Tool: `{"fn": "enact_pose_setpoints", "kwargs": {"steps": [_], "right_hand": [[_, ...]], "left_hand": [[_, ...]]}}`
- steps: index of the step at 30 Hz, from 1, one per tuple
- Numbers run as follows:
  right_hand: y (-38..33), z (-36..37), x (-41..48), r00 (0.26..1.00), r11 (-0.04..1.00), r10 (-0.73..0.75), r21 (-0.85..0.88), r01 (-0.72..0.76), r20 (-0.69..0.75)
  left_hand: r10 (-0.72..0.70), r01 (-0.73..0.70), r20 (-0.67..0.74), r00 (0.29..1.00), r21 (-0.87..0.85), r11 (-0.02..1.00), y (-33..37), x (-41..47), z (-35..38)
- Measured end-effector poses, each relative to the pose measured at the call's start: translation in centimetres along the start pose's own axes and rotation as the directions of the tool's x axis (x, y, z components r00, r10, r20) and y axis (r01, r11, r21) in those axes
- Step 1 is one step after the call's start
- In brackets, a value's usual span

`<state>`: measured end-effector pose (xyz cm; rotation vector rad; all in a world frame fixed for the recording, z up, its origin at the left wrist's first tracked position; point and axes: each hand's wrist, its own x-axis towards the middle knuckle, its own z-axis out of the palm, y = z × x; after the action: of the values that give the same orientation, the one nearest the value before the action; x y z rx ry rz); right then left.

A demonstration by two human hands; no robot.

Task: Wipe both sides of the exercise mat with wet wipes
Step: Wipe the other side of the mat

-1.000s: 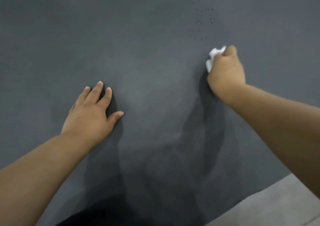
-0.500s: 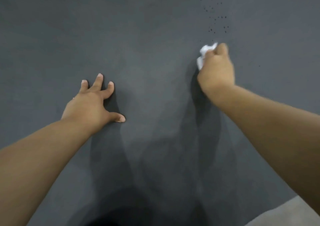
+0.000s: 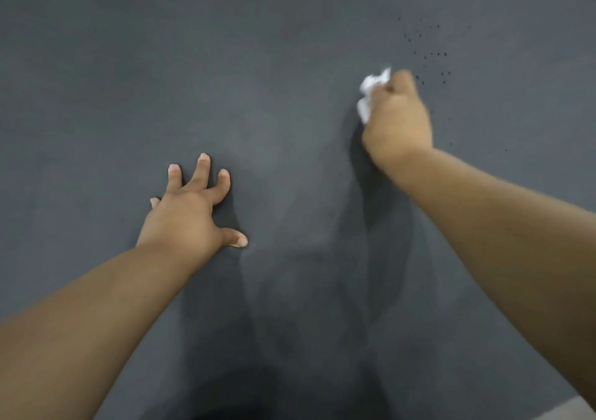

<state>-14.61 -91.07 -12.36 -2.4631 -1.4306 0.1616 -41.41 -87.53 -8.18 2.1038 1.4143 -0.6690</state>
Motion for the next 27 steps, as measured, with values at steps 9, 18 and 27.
{"fn": "enact_pose_setpoints", "kwargs": {"steps": [9, 18, 27], "right_hand": [[-2.7, 0.9, -0.3, 0.817, 0.819, -0.573, 0.081, 0.569, 0.055], [-4.9, 0.5, -6.1, 0.692, 0.757, -0.652, 0.307, 0.576, 0.310], [9.9, -5.0, -5.8, 0.986, 0.960, 0.146, -0.252, -0.121, 0.081]], "left_hand": [[-0.005, 0.006, 0.027, 1.000, -0.045, 0.999, 0.1, 0.1, -0.2], [-0.017, 0.017, 0.014, 1.000, -0.044, 0.999, 0.4, 0.3, 0.0], [-0.070, 0.070, -0.005, 0.998, -0.018, 0.997, 1.1, -0.1, 0.1]]}}
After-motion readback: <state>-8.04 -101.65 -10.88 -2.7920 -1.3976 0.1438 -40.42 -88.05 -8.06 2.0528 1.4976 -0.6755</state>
